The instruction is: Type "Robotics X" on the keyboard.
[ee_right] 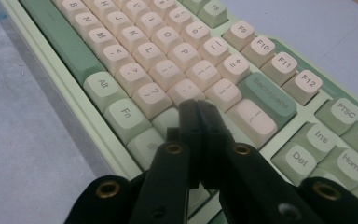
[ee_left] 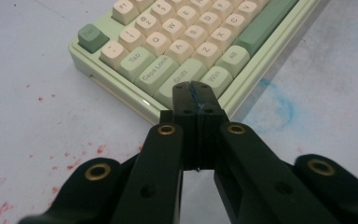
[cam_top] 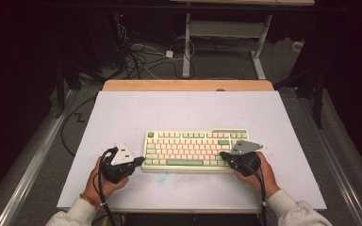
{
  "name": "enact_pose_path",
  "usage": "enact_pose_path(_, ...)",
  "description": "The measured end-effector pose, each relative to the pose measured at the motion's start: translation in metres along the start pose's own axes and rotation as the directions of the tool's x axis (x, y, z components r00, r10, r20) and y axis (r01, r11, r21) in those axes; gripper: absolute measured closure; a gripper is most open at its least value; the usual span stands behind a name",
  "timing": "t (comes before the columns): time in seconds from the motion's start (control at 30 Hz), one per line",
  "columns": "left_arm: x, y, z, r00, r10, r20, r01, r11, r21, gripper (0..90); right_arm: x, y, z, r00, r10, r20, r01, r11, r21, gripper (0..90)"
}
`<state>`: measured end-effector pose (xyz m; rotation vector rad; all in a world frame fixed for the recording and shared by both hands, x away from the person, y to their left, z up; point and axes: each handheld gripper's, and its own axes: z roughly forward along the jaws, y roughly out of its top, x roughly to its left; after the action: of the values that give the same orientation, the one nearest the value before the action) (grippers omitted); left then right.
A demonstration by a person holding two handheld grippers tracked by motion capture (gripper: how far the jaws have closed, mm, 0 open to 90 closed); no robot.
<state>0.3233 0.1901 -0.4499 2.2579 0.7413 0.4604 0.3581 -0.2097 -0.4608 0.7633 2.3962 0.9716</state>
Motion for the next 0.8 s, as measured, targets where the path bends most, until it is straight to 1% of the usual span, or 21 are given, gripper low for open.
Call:
enact_pose_path(0.03,0.0,0.003,0.001,0.9999,0.007,0.01,-0.007,0.9999,0.007,88.1,0.0,0.0,0.0,1.0,-0.001,0.0,0.001,1.0,0.0,90.0)
enact_pose_path(0.1,-0.001,0.009,0.004,0.9998,0.012,0.013,-0.012,0.9999,0.009,88.1,0.0,0.0,0.0,1.0,-0.001,0.003,0.001,1.0,0.001,90.0)
enact_pose_path(0.13,-0.001,0.009,0.004,0.9998,0.012,0.013,-0.012,0.9999,0.009,88.1,0.001,0.0,0.0,1.0,-0.002,0.005,0.002,1.0,0.0,90.0)
enact_pose_path(0.17,-0.002,0.015,0.007,0.9994,0.028,0.021,-0.028,0.9994,0.022,88.1,0.001,0.0,0.0,1.0,-0.002,0.007,0.002,1.0,0.0,90.0)
enact_pose_path(0.3,-0.003,0.023,0.018,0.9981,0.05,0.037,-0.051,0.9977,0.045,88.1,0.001,0.0,0.0,1.0,-0.004,0.008,0.004,1.0,0.001,90.0)
enact_pose_path(0.37,-0.003,0.026,0.021,0.9978,0.053,0.041,-0.054,0.9974,0.047,88.1,0.002,0.0,0.0,0.9999,-0.006,0.01,0.006,1.0,0.0,90.0)
enact_pose_path(0.4,-0.001,0.032,0.025,0.9973,0.056,0.047,-0.058,0.9971,0.05,88.1,0.002,0.0,0.0,0.9999,-0.007,0.01,0.007,1.0,0.0,90.0)
enact_pose_path(0.47,0.0,0.039,0.03,0.9974,0.054,0.048,-0.057,0.997,0.052,88.1,0.002,0.0,0.0,0.9999,-0.007,0.01,0.007,1.0,0.0,90.0)
enact_pose_path(0.6,0.001,0.05,0.038,0.9961,0.07,0.054,-0.074,0.9948,0.071,88.1,0.002,0.0,0.0,0.9999,-0.009,0.012,0.009,1.0,-0.001,90.0)
enact_pose_path(0.67,0.001,0.054,0.042,0.9959,0.071,0.057,-0.075,0.9942,0.077,88.1,0.002,0.0,0.0,0.9999,-0.009,0.013,0.009,1.0,-0.002,90.0)
enact_pose_path(0.73,0.001,0.058,0.045,0.9951,0.072,0.068,-0.077,0.9932,0.086,88.1,0.002,0.0,0.0,0.9999,-0.007,0.013,0.007,1.0,-0.002,90.0)
enact_pose_path(0.8,0.001,0.059,0.046,0.9951,0.074,0.065,-0.08,0.9927,0.09,88.1,0.002,0.0,0.0,0.9999,-0.008,0.013,0.008,1.0,-0.003,90.0)
